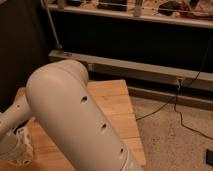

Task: Stand the bottle upright

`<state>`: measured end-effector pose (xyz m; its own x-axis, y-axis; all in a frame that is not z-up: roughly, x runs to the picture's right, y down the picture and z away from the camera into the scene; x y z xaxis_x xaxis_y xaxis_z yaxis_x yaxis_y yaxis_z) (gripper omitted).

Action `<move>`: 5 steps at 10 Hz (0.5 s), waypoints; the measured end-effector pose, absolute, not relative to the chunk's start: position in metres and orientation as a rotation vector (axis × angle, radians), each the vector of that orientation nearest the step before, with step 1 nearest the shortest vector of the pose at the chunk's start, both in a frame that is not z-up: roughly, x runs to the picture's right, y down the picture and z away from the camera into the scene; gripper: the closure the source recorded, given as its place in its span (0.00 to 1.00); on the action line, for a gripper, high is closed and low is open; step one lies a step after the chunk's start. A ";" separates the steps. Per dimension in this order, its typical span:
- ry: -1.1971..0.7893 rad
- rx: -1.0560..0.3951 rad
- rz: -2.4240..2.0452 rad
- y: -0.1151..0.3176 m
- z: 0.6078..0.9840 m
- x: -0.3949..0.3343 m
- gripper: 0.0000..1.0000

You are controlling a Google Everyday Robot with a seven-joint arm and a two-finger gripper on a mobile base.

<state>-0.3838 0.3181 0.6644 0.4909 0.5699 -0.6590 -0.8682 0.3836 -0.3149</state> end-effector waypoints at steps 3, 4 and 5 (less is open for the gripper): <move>0.483 -0.688 0.970 0.312 0.661 -0.382 0.72; 0.479 -0.684 0.972 0.308 0.660 -0.382 0.72; 0.476 -0.679 0.974 0.306 0.658 -0.381 0.72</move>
<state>-0.3814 0.3055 0.6583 0.4885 0.5883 -0.6444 -0.8699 0.3864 -0.3067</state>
